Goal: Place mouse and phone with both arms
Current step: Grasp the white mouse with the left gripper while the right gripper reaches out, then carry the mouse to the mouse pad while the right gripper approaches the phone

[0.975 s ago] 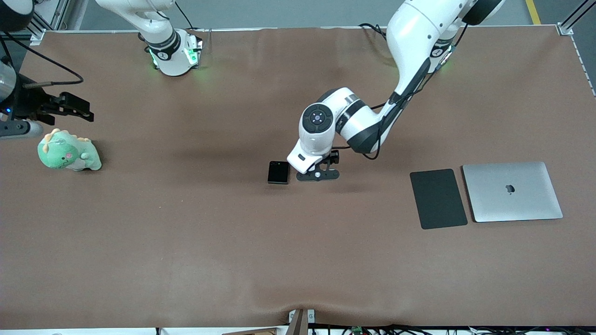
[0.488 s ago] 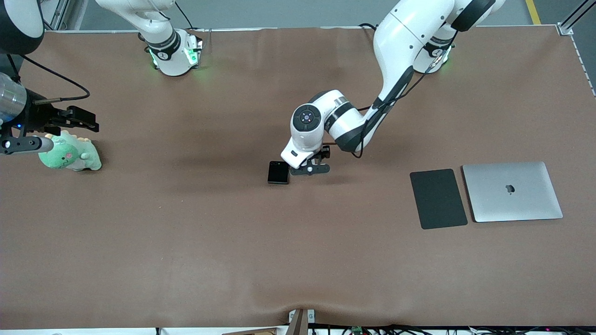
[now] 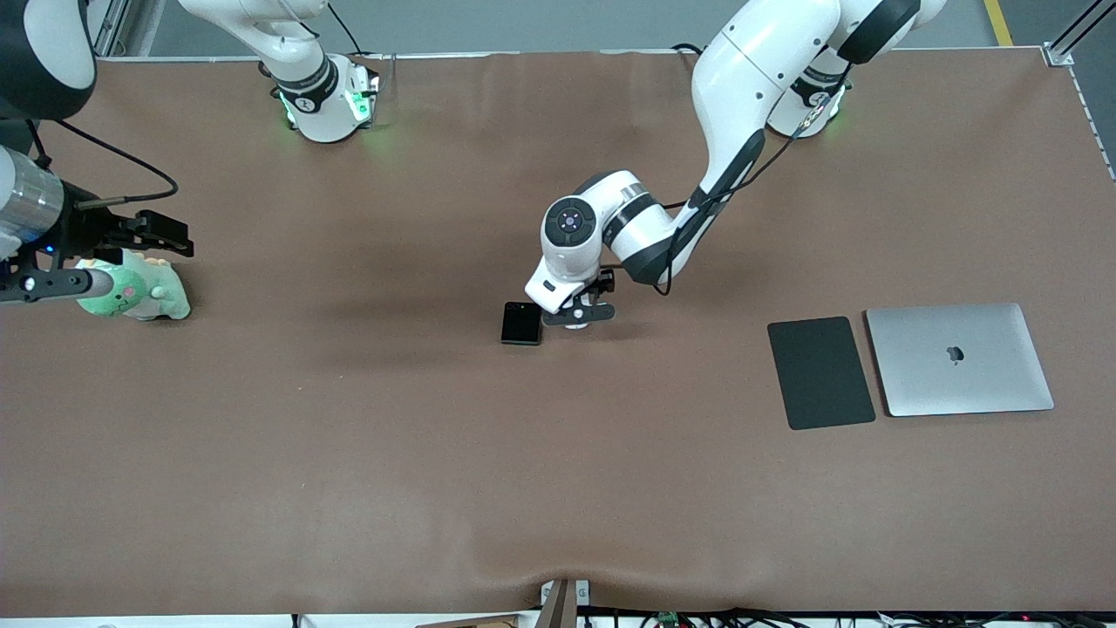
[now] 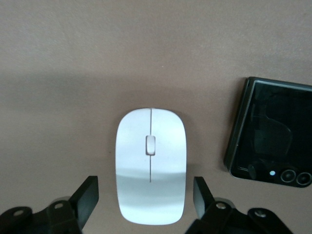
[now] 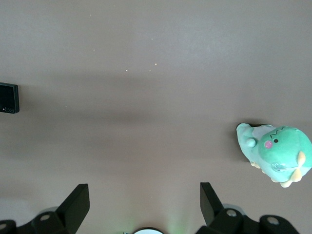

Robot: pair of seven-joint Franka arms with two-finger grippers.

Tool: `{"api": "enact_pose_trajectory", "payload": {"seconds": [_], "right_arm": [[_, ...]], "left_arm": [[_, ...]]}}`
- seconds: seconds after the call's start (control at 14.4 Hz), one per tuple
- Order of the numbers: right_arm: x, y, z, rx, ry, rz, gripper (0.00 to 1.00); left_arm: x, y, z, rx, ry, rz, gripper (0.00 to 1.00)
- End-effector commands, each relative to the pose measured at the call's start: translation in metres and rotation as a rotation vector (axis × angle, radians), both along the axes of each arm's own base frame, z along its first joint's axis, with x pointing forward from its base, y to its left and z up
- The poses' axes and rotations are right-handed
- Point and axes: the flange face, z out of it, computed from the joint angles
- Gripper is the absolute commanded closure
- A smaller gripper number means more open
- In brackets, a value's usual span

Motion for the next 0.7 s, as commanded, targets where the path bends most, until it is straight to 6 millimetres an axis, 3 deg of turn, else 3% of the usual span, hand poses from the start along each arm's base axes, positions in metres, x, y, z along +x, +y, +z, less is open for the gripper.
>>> {"api": "enact_pose_trajectory", "payload": {"seconds": [0.0, 0.28, 0.63], "right_arm": [[0.010, 0.005, -0.010, -0.004, 0.019, 0.004, 0.00], [0.023, 0.021, -0.035, 0.002, 0.027, 0.030, 0.00], [0.038, 0.043, -0.064, 0.003, 0.021, 0.064, 0.00]], "left_arm": [[-0.003, -0.004, -0.010, 0.004, -0.028, 0.012, 0.13], [-0.005, -0.003, -0.020, 0.014, -0.015, 0.014, 0.19], [-0.007, -0.004, -0.016, 0.024, -0.012, 0.039, 0.41]]}}
